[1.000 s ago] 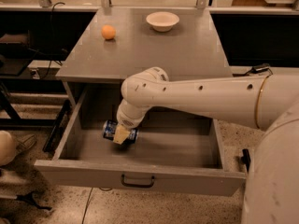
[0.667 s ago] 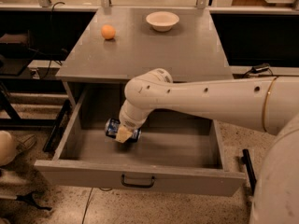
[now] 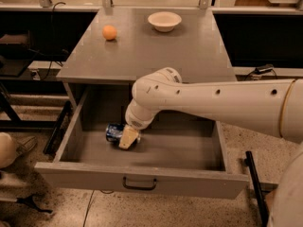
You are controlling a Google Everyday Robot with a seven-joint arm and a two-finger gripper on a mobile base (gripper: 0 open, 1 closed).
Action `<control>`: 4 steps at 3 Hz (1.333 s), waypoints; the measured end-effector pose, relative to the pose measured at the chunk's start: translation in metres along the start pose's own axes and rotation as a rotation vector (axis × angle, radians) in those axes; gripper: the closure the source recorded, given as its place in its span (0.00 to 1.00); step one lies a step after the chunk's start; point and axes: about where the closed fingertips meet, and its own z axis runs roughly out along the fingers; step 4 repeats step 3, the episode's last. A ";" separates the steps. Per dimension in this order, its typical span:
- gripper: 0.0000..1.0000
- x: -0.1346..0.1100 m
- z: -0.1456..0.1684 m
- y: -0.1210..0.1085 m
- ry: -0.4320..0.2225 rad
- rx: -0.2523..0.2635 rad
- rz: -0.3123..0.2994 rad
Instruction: Place pepsi can into top drawer
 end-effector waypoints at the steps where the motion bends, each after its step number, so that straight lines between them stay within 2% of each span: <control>1: 0.00 0.008 -0.022 -0.008 -0.025 0.044 0.018; 2: 0.00 0.031 -0.065 -0.012 -0.042 0.106 0.052; 3: 0.00 0.060 -0.108 -0.004 -0.043 0.150 0.108; 4: 0.00 0.060 -0.108 -0.004 -0.043 0.150 0.108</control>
Offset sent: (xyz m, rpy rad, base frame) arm -0.0232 -0.1179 0.0900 0.0579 -0.1522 -0.1731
